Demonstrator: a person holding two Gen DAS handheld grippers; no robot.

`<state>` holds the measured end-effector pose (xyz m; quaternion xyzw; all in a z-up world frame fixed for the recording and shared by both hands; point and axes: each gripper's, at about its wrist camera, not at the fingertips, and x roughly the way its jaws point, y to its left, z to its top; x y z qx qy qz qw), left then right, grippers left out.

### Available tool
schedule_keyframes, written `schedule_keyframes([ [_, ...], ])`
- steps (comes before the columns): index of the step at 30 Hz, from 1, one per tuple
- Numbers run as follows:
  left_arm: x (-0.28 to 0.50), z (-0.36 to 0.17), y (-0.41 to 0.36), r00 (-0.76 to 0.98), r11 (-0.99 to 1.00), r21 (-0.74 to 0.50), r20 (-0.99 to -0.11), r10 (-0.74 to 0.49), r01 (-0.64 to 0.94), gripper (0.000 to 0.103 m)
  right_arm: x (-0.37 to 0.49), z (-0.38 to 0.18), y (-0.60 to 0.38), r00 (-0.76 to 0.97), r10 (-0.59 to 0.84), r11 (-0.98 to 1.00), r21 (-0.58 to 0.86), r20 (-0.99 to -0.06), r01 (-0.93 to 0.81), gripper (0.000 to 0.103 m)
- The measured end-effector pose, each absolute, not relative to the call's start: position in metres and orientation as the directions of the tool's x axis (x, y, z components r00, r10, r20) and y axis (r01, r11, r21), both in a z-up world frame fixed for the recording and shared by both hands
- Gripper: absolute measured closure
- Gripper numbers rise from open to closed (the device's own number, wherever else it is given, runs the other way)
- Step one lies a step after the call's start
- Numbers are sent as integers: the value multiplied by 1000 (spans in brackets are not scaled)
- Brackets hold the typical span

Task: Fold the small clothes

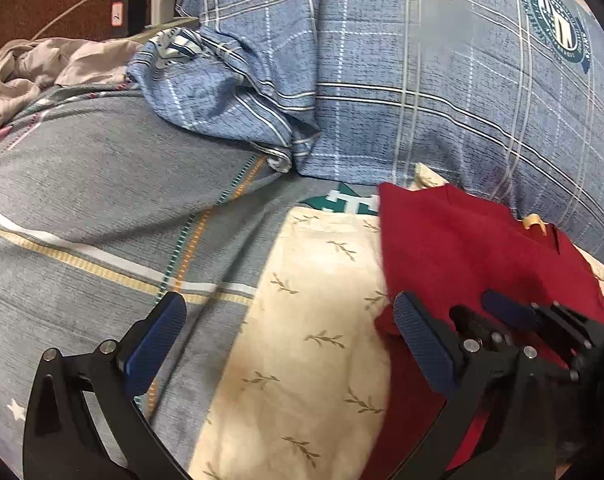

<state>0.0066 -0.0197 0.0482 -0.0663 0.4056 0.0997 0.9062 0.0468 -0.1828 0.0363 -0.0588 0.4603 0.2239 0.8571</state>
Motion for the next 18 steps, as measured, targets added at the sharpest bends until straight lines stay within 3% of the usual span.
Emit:
schedule_keyframes([
  [4,6,51,-25,664,978,-61,-743,90,-201,0,26,57,-204,465,369,889,161,-804,-428,58],
  [9,4,50,-36,663,984,-91,-748,32,-150,0,4,78,-261,548,282,931,86,-787,-354,48],
  [15,8,53,-58,621,987,-141,-781,-61,-80,0,-2,92,-387,610,137,990,133,-780,-52,44],
  [18,20,56,-67,612,979,-197,-782,-120,-60,0,9,89,-428,649,75,983,165,-757,79,36],
])
